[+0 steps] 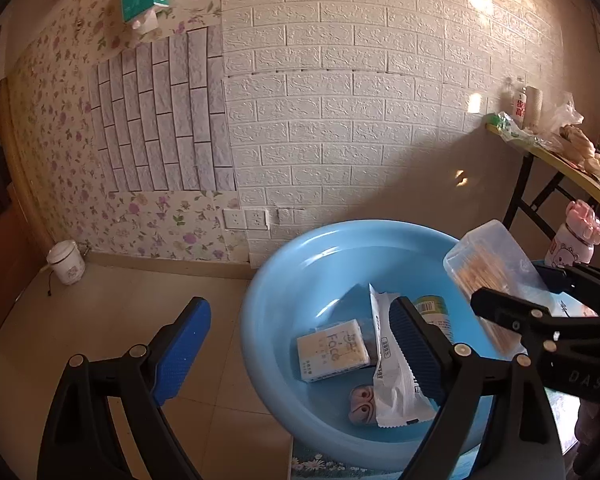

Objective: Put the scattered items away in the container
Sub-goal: 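Open the right tool to drop the toothpick box into the basin, then withdraw both open tools from the basin back over the table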

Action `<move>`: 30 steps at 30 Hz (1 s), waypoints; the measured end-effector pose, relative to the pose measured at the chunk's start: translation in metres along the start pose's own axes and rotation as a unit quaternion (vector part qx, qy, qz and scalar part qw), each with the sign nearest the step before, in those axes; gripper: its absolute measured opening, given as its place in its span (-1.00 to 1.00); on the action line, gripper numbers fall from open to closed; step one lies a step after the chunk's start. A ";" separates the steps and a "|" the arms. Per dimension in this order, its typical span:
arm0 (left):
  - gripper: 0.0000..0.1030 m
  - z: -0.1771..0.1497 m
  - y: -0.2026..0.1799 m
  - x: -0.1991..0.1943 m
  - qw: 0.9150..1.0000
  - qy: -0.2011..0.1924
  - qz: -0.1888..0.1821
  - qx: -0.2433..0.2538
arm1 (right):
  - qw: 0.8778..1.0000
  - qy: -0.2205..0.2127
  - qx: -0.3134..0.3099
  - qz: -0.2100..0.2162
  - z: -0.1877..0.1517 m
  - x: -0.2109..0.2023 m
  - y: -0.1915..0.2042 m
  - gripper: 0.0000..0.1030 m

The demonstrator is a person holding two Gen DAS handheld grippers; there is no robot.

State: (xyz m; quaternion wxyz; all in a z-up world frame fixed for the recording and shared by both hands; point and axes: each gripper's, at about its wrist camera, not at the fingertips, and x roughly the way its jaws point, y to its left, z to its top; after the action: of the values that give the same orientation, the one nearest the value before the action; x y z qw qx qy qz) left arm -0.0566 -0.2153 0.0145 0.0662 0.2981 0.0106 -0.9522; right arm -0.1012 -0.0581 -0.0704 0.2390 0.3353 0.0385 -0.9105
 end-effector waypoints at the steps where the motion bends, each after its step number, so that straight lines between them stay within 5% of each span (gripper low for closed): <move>1: 0.79 0.000 0.001 -0.001 1.000 -0.001 0.003 0.000 | 1.000 -0.002 0.001 -0.005 0.001 -0.001 0.000 0.31; 5: 0.81 -0.001 0.007 -0.003 1.000 0.000 0.005 -0.012 | 1.000 -0.025 -0.001 -0.009 0.008 -0.010 0.003 0.84; 30: 0.82 -0.001 -0.018 -0.026 1.000 -0.005 -0.003 -0.018 | 0.999 -0.028 0.014 -0.010 -0.007 -0.050 -0.019 0.84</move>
State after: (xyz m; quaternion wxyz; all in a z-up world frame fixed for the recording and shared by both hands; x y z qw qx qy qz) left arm -0.0374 -0.1938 0.0286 0.0687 0.2916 0.0281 -0.9537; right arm -0.0728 -0.0196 -0.0458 0.2260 0.3129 0.0221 -0.9222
